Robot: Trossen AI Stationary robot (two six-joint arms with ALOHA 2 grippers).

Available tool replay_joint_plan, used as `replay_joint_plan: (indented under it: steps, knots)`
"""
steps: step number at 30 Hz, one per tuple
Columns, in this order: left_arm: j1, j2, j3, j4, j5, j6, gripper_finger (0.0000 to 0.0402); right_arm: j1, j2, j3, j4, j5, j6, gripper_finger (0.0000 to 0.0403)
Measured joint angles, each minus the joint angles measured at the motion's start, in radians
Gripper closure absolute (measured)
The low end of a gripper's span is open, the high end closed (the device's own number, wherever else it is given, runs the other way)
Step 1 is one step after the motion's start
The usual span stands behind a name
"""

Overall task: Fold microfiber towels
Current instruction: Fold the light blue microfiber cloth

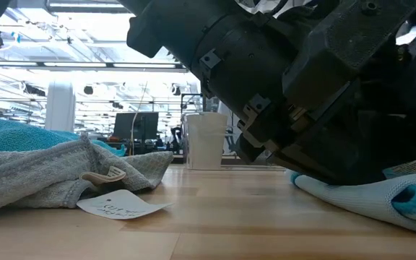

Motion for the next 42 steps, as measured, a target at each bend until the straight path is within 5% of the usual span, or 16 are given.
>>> replay_joint_plan:
  steps: [5, 12, 31, 42]
  knots:
    - [0.000, 0.000, 0.000, 0.000, -0.001, 0.000, 0.0400, -0.013, -0.006, 0.000, -0.006, -0.008, 0.002, 0.0302]
    - [0.000, 0.000, 0.000, -0.001, -0.002, -0.014, 0.0400, -0.028, -0.009, 0.001, -0.026, -0.007, 0.082, 0.0390]
    - [0.003, 0.000, 0.000, -0.006, -0.043, -0.015, 0.0400, -0.037, -0.170, -0.027, -0.193, 0.037, 0.213, 0.0382]
    - [0.000, 0.000, 0.000, -0.008, -0.032, -0.016, 0.0400, -0.033, -0.171, -0.060, -0.227, 0.049, 0.316, 0.0337]
